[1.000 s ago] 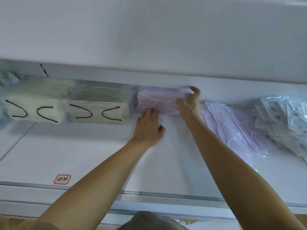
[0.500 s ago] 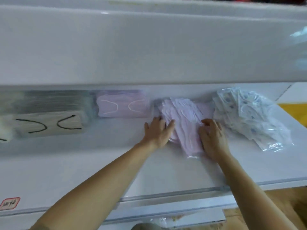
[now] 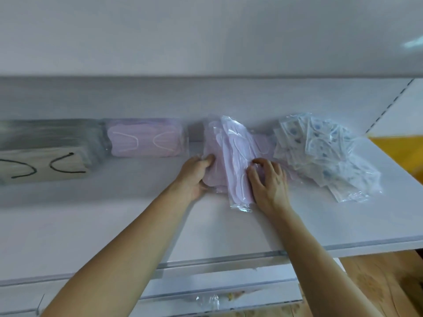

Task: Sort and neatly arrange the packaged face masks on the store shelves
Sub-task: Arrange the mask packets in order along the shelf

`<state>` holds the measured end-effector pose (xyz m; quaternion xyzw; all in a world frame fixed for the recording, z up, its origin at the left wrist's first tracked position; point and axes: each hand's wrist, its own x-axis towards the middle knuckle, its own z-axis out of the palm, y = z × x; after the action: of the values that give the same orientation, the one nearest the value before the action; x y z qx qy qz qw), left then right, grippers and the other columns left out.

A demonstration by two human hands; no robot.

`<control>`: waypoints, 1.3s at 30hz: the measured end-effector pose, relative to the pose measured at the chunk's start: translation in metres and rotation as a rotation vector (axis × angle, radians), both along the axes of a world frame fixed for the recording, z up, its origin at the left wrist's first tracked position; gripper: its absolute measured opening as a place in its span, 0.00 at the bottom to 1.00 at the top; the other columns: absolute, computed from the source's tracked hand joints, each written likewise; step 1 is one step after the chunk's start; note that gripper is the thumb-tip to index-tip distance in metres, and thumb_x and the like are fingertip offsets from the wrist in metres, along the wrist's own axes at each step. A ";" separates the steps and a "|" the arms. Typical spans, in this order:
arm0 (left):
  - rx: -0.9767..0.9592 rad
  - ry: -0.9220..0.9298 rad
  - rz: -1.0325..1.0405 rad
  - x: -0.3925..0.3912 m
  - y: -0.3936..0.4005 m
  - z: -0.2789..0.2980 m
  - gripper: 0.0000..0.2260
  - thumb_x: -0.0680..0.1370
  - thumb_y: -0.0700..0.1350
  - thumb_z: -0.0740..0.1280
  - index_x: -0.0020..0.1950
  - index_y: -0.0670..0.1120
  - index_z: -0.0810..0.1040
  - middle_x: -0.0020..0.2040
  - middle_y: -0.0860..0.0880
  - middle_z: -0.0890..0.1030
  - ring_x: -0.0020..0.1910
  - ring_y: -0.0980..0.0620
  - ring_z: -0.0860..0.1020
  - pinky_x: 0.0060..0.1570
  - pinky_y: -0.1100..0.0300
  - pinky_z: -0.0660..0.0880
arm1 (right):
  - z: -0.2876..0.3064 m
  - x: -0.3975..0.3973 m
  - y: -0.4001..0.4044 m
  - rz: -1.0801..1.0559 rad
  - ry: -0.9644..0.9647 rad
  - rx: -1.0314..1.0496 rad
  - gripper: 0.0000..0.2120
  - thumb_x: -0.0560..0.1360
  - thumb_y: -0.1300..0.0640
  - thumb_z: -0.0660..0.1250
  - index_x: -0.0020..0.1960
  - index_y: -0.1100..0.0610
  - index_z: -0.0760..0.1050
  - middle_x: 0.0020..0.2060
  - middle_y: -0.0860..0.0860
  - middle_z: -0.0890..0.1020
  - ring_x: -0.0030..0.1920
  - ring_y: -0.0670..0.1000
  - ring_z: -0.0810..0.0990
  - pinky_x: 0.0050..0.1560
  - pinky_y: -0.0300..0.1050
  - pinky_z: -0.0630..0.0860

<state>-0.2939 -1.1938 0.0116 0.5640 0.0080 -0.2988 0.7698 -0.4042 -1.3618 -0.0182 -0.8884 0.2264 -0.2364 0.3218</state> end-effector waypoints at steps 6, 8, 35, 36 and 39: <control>0.150 -0.126 0.020 -0.017 -0.008 0.009 0.17 0.66 0.38 0.74 0.55 0.37 0.83 0.48 0.40 0.87 0.48 0.43 0.86 0.46 0.53 0.83 | 0.001 0.002 0.005 -0.017 0.051 -0.048 0.23 0.74 0.33 0.55 0.61 0.42 0.74 0.61 0.48 0.79 0.64 0.56 0.73 0.67 0.53 0.68; 0.309 -0.208 -0.002 -0.016 -0.013 0.012 0.16 0.65 0.40 0.75 0.52 0.41 0.83 0.45 0.43 0.87 0.46 0.44 0.86 0.44 0.56 0.82 | 0.002 0.002 0.007 -0.025 0.066 -0.048 0.22 0.74 0.34 0.55 0.62 0.42 0.74 0.61 0.48 0.79 0.65 0.56 0.73 0.68 0.53 0.67; 0.393 -0.219 -0.006 -0.049 0.047 0.028 0.14 0.64 0.38 0.72 0.49 0.40 0.85 0.42 0.41 0.86 0.41 0.41 0.86 0.41 0.44 0.83 | 0.033 -0.018 0.054 0.414 0.286 -0.262 0.32 0.73 0.33 0.61 0.75 0.41 0.68 0.78 0.52 0.65 0.78 0.60 0.60 0.77 0.60 0.60; 0.413 -0.254 0.002 -0.047 0.049 0.029 0.12 0.65 0.37 0.71 0.48 0.41 0.84 0.39 0.43 0.86 0.38 0.44 0.85 0.39 0.50 0.82 | 0.034 -0.019 0.052 0.406 0.302 -0.253 0.36 0.71 0.29 0.59 0.76 0.42 0.67 0.78 0.52 0.65 0.79 0.59 0.59 0.78 0.59 0.59; 0.526 -0.385 -0.017 -0.042 0.061 0.033 0.08 0.69 0.39 0.72 0.47 0.44 0.83 0.36 0.49 0.85 0.32 0.51 0.82 0.35 0.60 0.78 | 0.033 -0.023 0.041 0.350 0.347 -0.294 0.43 0.67 0.21 0.55 0.77 0.41 0.66 0.78 0.50 0.64 0.79 0.57 0.58 0.79 0.57 0.57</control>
<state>-0.3362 -1.1332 0.0450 0.7896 -0.0654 -0.1808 0.5828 -0.4271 -1.3207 0.0146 -0.9783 0.0846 -0.0518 0.1817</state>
